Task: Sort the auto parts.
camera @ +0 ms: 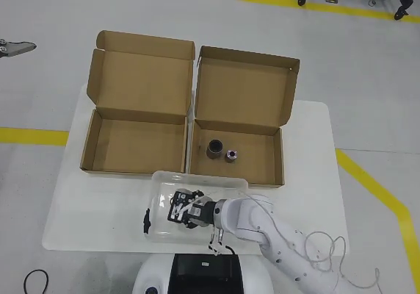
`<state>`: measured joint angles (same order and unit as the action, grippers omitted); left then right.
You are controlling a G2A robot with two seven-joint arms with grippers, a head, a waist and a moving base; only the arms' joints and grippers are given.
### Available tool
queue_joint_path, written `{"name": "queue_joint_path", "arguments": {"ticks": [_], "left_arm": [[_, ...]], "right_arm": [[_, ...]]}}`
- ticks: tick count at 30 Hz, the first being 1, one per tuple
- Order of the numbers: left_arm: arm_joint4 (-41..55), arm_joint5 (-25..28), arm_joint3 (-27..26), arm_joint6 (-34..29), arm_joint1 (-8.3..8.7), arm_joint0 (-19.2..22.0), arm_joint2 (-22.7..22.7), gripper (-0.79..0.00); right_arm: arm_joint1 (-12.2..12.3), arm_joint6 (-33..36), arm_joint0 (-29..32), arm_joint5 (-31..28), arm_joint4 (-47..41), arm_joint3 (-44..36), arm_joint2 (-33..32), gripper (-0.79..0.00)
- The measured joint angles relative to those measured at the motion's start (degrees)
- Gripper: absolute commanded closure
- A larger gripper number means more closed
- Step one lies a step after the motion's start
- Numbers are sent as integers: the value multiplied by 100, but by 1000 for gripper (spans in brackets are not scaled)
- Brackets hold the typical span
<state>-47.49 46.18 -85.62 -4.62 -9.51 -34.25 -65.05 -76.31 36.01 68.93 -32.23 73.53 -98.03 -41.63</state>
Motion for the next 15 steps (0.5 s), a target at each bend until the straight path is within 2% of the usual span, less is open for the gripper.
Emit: {"name": "queue_joint_path", "arguments": {"ticks": [2, 7, 15], "left_arm": [[0, 0, 0, 0, 0, 0, 0, -785], [0, 0, 0, 0, 0, 0, 0, -785], [0, 0, 0, 0, 0, 0, 0, -785]], "right_arm": [[-28, 47, -68, 44, -40, 133, 77, -496], [-116, 58, -235, 263, 33, 413, 315, -428], [-309, -28, -490, 891, 517, 789, 772, -372]]}}
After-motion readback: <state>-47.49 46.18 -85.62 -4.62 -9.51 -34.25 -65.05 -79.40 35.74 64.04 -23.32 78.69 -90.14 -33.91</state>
